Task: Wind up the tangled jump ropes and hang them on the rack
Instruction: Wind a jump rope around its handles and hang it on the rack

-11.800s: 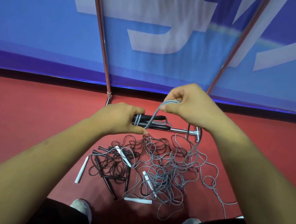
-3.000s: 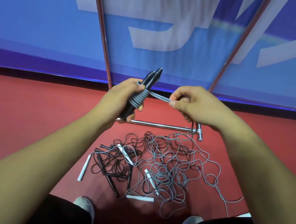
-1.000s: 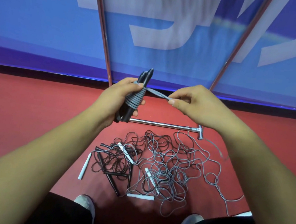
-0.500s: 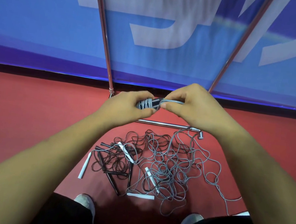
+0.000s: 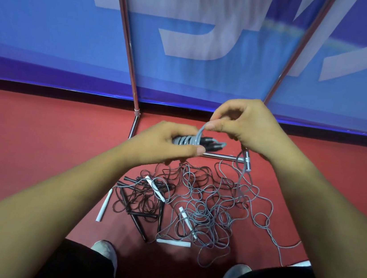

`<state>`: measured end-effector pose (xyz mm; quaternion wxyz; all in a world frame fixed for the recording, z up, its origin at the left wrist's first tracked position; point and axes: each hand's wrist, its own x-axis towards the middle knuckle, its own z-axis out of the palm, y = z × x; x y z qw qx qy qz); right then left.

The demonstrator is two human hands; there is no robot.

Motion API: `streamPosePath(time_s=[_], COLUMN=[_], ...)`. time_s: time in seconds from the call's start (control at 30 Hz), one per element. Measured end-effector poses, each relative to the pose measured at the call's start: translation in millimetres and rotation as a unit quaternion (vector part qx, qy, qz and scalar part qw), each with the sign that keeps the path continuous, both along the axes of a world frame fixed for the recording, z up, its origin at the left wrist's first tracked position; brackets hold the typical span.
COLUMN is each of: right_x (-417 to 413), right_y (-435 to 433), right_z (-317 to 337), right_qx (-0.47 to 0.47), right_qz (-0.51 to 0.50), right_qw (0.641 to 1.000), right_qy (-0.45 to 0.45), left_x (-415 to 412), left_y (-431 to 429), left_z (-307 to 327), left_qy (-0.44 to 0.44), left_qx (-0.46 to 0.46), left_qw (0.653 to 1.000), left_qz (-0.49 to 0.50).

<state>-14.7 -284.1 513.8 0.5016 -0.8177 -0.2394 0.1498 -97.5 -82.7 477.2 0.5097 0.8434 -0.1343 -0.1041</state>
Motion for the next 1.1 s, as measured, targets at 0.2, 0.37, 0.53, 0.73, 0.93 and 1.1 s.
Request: streamPosePath(time_s=[0.2,0.37,0.53,0.73,0.93,1.1], right_x=[4,4,-2,-5,-8,-11], right_y=[-2,-2,-2,-3,2,7], right_z=[-10,-2,2,7,3,1], right_qx=[-0.02,-0.088,-0.136,-0.154,-0.285,-0.278], right_qz=[-0.007,0.014,0.049,0.048,0.072,0.087], right_qw=[0.999,0.994,0.986,0.981,0.944,0.946], right_qy=[0.025,-0.057,-0.076,-0.105,-0.152,-0.144], left_x=[6,10,13,16,14,16], left_y=[-3,-5,-5,2,0,3], left_z=[5,8,4,3,0,-14], left_qy=[0.087,0.168,0.201,0.146,0.095,0.04], left_qx=[-0.304,-0.409,-0.412,-0.363,-0.208,-0.068], left_qw=[0.942,0.872,0.855,0.893,0.933,0.951], left_qz=[0.11,0.212,0.241,0.224,0.277,0.298])
